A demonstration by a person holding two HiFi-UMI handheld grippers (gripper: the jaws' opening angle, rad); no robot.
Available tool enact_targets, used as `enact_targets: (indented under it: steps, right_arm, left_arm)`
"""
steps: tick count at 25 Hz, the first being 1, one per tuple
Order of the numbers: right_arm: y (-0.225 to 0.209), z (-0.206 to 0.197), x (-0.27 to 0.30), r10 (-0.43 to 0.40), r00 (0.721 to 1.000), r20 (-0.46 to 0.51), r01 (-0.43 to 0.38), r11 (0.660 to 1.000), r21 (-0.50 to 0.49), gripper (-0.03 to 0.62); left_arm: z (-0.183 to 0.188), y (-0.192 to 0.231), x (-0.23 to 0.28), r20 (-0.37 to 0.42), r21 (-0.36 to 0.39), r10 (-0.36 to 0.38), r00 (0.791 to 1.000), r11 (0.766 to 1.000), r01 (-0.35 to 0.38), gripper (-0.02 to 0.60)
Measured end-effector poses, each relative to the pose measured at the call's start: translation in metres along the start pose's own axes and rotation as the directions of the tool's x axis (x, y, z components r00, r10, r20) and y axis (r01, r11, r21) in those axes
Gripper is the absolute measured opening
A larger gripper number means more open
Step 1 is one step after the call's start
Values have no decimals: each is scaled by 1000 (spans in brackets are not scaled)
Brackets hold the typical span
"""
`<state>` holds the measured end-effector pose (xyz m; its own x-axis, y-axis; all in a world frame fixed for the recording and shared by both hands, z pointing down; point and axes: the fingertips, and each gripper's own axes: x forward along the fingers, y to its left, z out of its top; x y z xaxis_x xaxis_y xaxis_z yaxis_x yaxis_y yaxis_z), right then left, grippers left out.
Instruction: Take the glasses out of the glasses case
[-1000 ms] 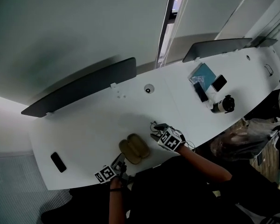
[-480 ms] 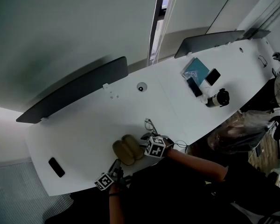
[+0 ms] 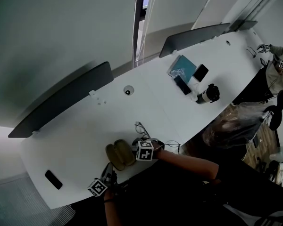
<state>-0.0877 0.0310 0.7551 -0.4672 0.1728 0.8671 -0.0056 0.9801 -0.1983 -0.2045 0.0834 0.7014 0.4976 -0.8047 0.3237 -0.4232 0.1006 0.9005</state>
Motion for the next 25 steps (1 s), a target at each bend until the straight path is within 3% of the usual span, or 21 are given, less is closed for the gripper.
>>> enact_targets:
  steps: [4, 9, 19, 22, 25]
  right_arm:
    - [7, 8, 6, 48, 999, 8, -48, 999, 2, 160]
    - [8, 16, 11, 79, 996, 27, -79, 997, 0, 160]
    - [9, 19, 2, 176, 982, 75, -176, 984, -1, 159]
    - [8, 30, -17, 206, 964, 170, -216, 976, 38, 158]
    - [-1, 43, -45, 212, 921, 326, -268, 954, 136, 158]
  left_arm:
    - [10, -9, 17, -32, 49, -32, 999, 998, 34, 31]
    - [-19, -32, 53, -181, 76, -77, 981, 993, 92, 9]
    - [-53, -13, 70, -245, 79, 45, 968, 997, -26, 9]
    - [-53, -18, 73, -232, 71, 59, 971, 997, -44, 8]
    - [-49, -20, 73, -165, 31, 59, 985, 998, -55, 8]
